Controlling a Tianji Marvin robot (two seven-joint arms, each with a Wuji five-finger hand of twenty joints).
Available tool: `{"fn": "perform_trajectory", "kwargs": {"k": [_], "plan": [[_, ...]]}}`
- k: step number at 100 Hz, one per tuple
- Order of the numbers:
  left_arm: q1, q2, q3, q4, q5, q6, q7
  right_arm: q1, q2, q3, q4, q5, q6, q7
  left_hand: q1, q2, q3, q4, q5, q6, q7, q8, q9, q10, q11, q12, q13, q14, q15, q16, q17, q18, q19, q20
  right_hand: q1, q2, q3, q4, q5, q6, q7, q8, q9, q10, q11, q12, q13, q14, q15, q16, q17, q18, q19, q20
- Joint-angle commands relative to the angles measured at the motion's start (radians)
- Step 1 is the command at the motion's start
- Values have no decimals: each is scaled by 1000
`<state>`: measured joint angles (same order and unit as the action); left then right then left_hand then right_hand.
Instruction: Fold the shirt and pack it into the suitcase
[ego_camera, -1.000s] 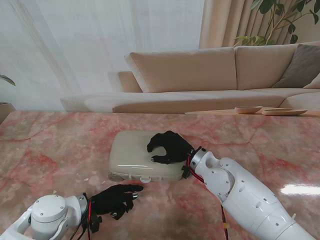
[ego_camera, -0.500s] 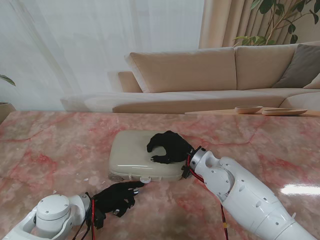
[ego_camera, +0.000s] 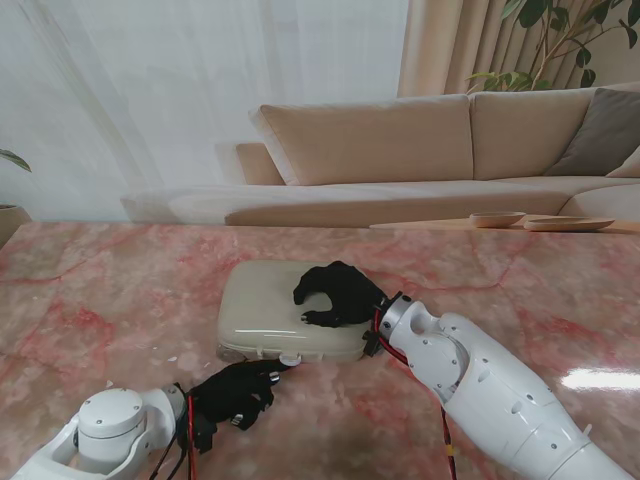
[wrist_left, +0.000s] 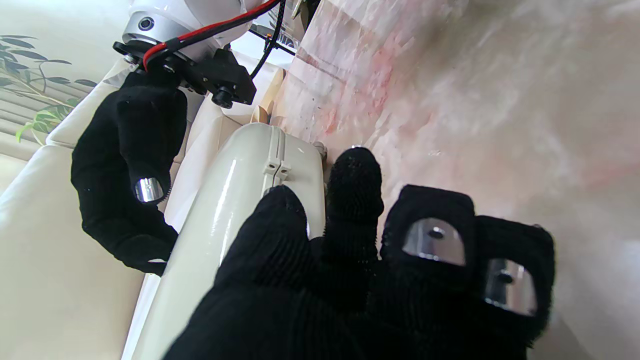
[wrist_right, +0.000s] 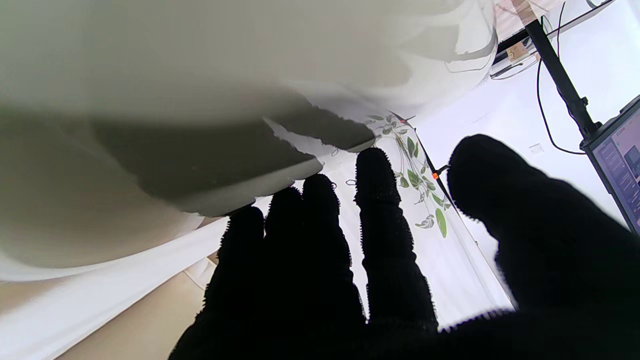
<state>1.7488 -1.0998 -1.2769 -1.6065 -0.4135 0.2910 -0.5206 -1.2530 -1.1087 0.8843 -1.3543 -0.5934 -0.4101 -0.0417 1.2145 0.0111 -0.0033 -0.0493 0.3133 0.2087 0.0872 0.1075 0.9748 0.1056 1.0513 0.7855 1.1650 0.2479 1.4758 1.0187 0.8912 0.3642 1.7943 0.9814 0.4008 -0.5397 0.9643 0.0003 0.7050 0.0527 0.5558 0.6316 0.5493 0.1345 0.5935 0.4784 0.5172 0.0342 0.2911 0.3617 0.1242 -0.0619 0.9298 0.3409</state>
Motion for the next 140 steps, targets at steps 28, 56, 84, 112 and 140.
{"fn": "perform_trajectory", "kwargs": {"k": [28, 56, 84, 112, 140], "plan": [[4, 3, -3, 3, 9, -9, -24, -30, 7, -23, 57, -3, 13, 46, 76, 42, 10, 29, 73, -200, 18, -2, 54, -10, 34, 5, 57, -12, 83, -14, 55, -67, 240, -24, -46, -1, 9, -41, 23, -18, 15, 3, 17, 30, -2, 11, 58, 87, 122, 26, 82, 151, 118, 33], [23, 12, -21, -20, 29, -14, -43, -27, 7, -27, 61, -2, 11, 48, 76, 37, 8, 29, 95, -231, 28, 6, 54, -9, 33, 4, 48, -4, 77, -16, 47, -68, 236, -27, -52, -6, 18, -43, 25, -22, 15, 3, 21, 28, -3, 10, 60, 89, 121, 25, 84, 153, 120, 33], [24, 14, -25, -24, 25, -28, -52, -24, 7, -31, 63, 1, 13, 53, 76, 33, 10, 30, 113, -243, 35, 11, 54, -9, 33, 5, 48, -4, 77, -14, 45, -68, 234, -25, -52, -5, 18, -44, 22, -23, 16, 3, 18, 26, -3, 10, 58, 85, 119, 24, 83, 151, 118, 32], [17, 11, -21, -24, 20, -38, -44, -21, 8, -34, 67, 3, 14, 57, 76, 34, 7, 30, 111, -235, 32, 11, 56, -5, 30, 5, 48, -5, 77, -14, 45, -68, 234, -24, -48, 1, 9, -44, 17, -21, 17, 4, 14, 26, -2, 11, 54, 82, 118, 24, 82, 147, 116, 31], [15, 10, -16, -35, 11, -64, -41, -18, 8, -39, 73, 9, 14, 63, 76, 34, 7, 29, 115, -225, 37, 14, 58, -1, 28, 7, 49, -7, 78, -13, 45, -68, 234, -23, -45, 3, 4, -42, 18, -18, 16, 4, 14, 30, -3, 11, 54, 87, 118, 25, 81, 150, 116, 31]]}}
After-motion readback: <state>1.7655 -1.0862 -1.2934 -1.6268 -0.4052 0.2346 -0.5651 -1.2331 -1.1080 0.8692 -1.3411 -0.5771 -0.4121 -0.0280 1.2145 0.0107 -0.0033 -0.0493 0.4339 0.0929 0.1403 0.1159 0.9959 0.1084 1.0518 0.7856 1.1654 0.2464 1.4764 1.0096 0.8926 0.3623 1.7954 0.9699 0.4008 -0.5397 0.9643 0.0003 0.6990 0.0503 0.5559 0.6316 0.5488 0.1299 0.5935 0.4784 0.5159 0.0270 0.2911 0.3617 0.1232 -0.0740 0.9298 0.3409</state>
